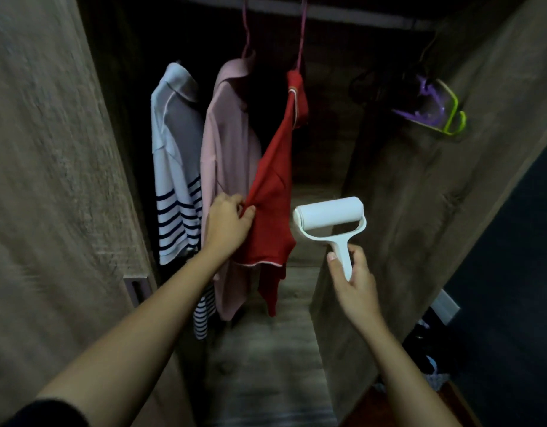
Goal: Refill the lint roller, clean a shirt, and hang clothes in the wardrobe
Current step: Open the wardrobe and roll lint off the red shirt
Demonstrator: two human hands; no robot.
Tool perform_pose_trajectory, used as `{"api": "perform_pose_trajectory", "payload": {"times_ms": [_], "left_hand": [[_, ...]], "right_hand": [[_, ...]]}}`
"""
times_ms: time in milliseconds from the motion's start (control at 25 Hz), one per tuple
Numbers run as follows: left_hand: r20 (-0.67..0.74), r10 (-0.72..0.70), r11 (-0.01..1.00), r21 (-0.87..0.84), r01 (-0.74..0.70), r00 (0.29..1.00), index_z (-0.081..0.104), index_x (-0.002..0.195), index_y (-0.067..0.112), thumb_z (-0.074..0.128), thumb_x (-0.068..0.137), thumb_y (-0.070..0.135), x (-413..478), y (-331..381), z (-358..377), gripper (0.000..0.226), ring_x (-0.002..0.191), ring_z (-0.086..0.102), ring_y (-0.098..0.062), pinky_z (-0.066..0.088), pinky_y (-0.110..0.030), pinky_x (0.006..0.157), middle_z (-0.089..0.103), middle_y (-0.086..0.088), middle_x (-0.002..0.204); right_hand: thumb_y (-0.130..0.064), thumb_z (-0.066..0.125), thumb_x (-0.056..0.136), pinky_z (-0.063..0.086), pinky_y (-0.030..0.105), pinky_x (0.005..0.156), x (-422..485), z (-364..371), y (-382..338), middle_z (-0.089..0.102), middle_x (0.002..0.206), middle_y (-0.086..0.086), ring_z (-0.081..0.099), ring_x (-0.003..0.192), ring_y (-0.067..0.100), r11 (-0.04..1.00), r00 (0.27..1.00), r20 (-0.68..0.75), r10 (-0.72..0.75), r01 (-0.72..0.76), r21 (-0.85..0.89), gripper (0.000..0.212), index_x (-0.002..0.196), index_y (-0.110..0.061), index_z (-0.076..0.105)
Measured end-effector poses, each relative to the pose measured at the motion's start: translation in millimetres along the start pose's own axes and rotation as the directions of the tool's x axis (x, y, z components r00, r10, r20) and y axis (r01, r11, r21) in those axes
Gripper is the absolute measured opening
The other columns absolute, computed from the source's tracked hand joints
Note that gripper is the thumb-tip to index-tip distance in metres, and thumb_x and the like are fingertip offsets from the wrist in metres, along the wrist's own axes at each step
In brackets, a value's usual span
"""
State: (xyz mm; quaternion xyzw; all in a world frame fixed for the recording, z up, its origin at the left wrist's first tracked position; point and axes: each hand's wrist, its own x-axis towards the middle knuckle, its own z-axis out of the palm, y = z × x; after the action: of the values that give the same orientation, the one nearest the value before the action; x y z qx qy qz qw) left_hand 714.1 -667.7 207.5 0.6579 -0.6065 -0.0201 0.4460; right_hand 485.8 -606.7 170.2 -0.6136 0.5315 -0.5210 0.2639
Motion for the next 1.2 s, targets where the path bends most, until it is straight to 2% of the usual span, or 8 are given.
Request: {"api": "perform_pose_trajectory", "payload": {"times_ms": [160, 400, 480, 600, 800, 1040, 1120, 1200], "left_hand": [[-0.227, -0.041, 0.995, -0.093, 0.020, 0.973, 0.053, 0.084, 0.005, 0.055, 0.093, 0.017, -15.0, -0.2, -42.3, 0.015, 0.073, 0.056, -0.029, 0.026, -0.027, 0.061, 0.053, -0.008, 0.071], [-0.601, 0.050, 0.993, 0.117, 0.026, 0.798, 0.062, 0.089, 0.009, 0.057, 0.092, 0.031, -6.1, -7.6, -125.0, 0.023, 0.064, 0.059, -0.022, 0.042, -0.033, 0.061, 0.064, -0.007, 0.071], [-0.594, 0.020, 0.999, 0.037, 0.002, 0.804, 0.061, 0.082, 0.015, 0.059, 0.090, 0.031, 0.5, -18.0, -136.2, 0.018, 0.058, 0.052, -0.002, 0.041, -0.026, 0.060, 0.061, 0.009, 0.065], [-0.551, -0.090, 0.991, -0.136, 0.017, 0.829, 0.055, 0.068, 0.027, 0.062, 0.089, 0.028, 6.2, -28.7, -141.1, 0.021, 0.050, 0.042, 0.004, 0.034, -0.015, 0.052, 0.053, 0.014, 0.056], [-0.519, -0.101, 0.973, -0.229, -0.024, 0.849, 0.054, 0.067, 0.028, 0.063, 0.089, 0.021, 4.1, -30.6, -140.1, 0.025, 0.049, 0.035, 0.003, 0.031, -0.017, 0.048, 0.044, 0.001, 0.057], [-0.498, -0.103, 0.971, -0.239, -0.022, 0.861, 0.055, 0.066, 0.028, 0.063, 0.088, 0.020, 5.1, -30.6, -143.5, 0.025, 0.048, 0.036, 0.003, 0.031, -0.014, 0.048, 0.047, 0.015, 0.050], [-0.502, -0.106, 0.970, -0.243, -0.022, 0.859, 0.055, 0.066, 0.028, 0.063, 0.088, 0.021, 4.9, -30.0, -143.5, 0.025, 0.048, 0.035, 0.003, 0.030, -0.015, 0.048, 0.047, 0.013, 0.050], [-0.499, -0.111, 0.967, -0.254, -0.023, 0.859, 0.055, 0.067, 0.028, 0.063, 0.089, 0.021, 4.8, -27.5, -142.8, 0.025, 0.048, 0.035, 0.002, 0.030, -0.017, 0.048, 0.044, 0.008, 0.054]], "right_hand": [[-0.025, 0.053, 0.092, 0.039, 0.019, 0.051, 47.4, 28.9, -18.4, 0.049, 0.063, -0.008, 0.046, 0.050, 0.000, 0.982, 0.992, 0.108, -0.060, 0.039, 0.183, 0.013, 0.103, -0.018, 0.049], [-0.037, 0.046, 0.090, 0.038, 0.016, 0.040, 94.3, 71.3, -73.4, 0.056, 0.057, -0.011, 0.050, 0.040, 0.006, 0.890, 0.963, 0.087, -0.256, 0.199, 0.411, 0.009, 0.097, -0.032, 0.048], [-0.040, 0.044, 0.091, 0.047, 0.022, 0.048, 104.1, 89.5, -83.4, 0.058, 0.058, -0.014, 0.056, 0.044, 0.005, 0.884, 0.953, 0.053, -0.299, 0.256, 0.392, 0.015, 0.101, -0.031, 0.052], [-0.049, 0.037, 0.090, 0.048, 0.030, 0.058, 94.3, 124.7, -85.6, 0.058, 0.066, -0.016, 0.061, 0.058, 0.010, 0.920, 0.952, 0.095, -0.290, 0.250, 0.302, 0.037, 0.109, -0.024, 0.057], [-0.040, 0.043, 0.093, 0.027, 0.025, 0.050, 2.9, 148.0, -52.6, 0.056, 0.052, -0.021, 0.048, 0.046, -0.005, 0.954, 0.820, 0.500, -0.279, 0.177, 0.242, 0.021, 0.079, -0.027, 0.051], [-0.031, 0.038, 0.095, 0.025, 0.025, 0.049, 118.9, 127.5, -126.2, 0.046, 0.056, -0.010, 0.044, 0.052, 0.005, 0.882, 0.943, -0.042, -0.329, 0.323, 0.343, 0.032, 0.087, -0.006, 0.056], [-0.029, 0.039, 0.097, 0.028, 0.024, 0.047, 119.4, 137.3, -114.2, 0.044, 0.055, -0.010, 0.043, 0.048, 0.004, 0.883, 0.937, -0.054, -0.345, 0.343, 0.321, 0.028, 0.088, -0.007, 0.055], [-0.027, 0.042, 0.096, 0.030, 0.028, 0.050, 82.1, 161.4, -61.6, 0.044, 0.053, -0.010, 0.040, 0.046, 0.007, 0.934, 0.947, 0.129, -0.294, 0.256, 0.248, 0.021, 0.087, -0.012, 0.054]]}}
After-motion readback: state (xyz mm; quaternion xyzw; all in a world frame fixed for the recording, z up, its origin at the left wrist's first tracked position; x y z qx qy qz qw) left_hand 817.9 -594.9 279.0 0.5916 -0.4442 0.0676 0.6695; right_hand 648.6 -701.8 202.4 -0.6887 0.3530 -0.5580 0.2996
